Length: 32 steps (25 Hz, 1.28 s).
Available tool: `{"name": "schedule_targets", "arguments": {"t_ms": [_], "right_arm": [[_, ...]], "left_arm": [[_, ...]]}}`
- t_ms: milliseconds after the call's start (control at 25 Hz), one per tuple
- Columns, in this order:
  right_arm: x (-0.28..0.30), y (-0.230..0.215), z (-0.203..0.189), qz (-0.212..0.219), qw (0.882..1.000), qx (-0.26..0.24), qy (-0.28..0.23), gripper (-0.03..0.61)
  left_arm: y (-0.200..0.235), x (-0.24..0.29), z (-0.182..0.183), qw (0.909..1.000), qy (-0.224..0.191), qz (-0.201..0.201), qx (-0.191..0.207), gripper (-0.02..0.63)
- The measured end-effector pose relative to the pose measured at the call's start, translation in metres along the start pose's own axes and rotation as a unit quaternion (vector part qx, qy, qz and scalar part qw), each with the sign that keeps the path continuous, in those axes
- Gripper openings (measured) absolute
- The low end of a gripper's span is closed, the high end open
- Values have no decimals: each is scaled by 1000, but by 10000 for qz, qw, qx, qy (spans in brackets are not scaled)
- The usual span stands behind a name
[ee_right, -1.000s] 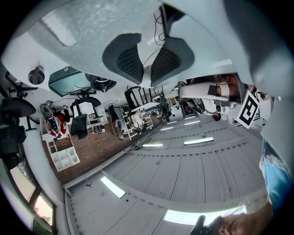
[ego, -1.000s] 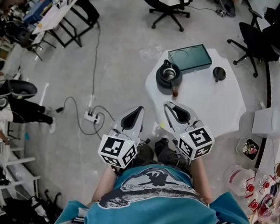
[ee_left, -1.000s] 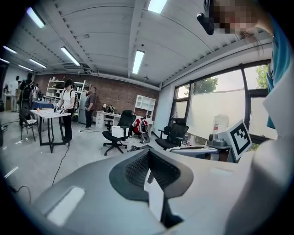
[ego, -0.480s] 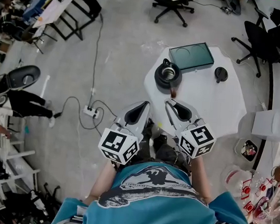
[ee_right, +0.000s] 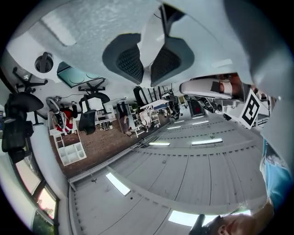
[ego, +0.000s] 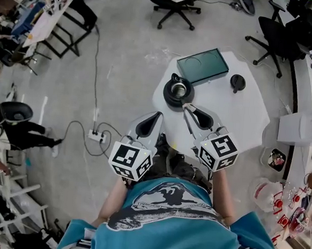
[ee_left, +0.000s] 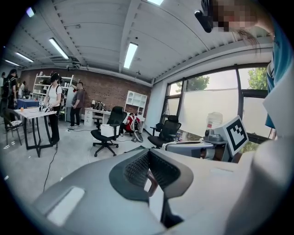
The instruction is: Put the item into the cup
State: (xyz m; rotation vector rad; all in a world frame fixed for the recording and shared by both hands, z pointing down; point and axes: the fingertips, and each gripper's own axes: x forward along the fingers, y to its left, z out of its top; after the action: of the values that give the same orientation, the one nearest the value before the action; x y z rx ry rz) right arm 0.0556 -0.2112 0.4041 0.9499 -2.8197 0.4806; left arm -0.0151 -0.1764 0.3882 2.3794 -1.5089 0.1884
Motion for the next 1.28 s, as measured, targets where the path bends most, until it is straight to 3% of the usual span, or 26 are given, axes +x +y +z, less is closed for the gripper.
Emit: {"name": "schedule_targets", "arguments": {"t_ms": [280, 680, 1120, 1280], "right_arm": [[27, -16, 6, -301, 9993, -57, 209, 52], [67, -41, -9, -445, 9929, -425, 1018, 52], [94, -59, -40, -658, 9689, -1240, 2038, 54], [102, -61, -52, -662, 9621, -1300, 2305, 54]], "left_arm": [[24, 17, 12, 9994, 60, -320, 150, 18], [51, 41, 11, 9979, 164, -618, 62, 18], [64, 62, 12, 9959, 243, -873, 26, 18], [69, 65, 12, 9953, 254, -937, 12, 18]]}}
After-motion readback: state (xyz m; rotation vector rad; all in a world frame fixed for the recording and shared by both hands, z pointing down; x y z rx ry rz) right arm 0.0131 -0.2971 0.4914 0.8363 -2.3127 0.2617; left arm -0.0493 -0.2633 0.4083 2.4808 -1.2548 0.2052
